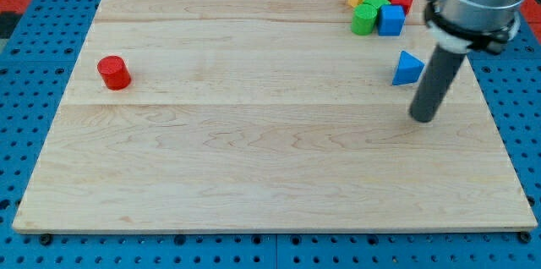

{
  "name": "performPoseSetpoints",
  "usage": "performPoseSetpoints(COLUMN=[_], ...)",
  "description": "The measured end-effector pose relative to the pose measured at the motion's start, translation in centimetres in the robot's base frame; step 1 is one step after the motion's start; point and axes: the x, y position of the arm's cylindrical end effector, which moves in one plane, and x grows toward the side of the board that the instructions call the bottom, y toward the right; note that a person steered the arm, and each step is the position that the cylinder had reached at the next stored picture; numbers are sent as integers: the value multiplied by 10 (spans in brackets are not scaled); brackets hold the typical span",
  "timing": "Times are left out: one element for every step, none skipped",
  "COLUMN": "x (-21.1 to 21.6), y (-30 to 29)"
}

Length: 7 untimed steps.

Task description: Slide blue triangle to left

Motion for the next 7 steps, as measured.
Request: performPoseSetpoints(x=[-47, -69, -77, -79, -70, -42, -20], y=[42, 46, 29, -18, -54, -59, -54])
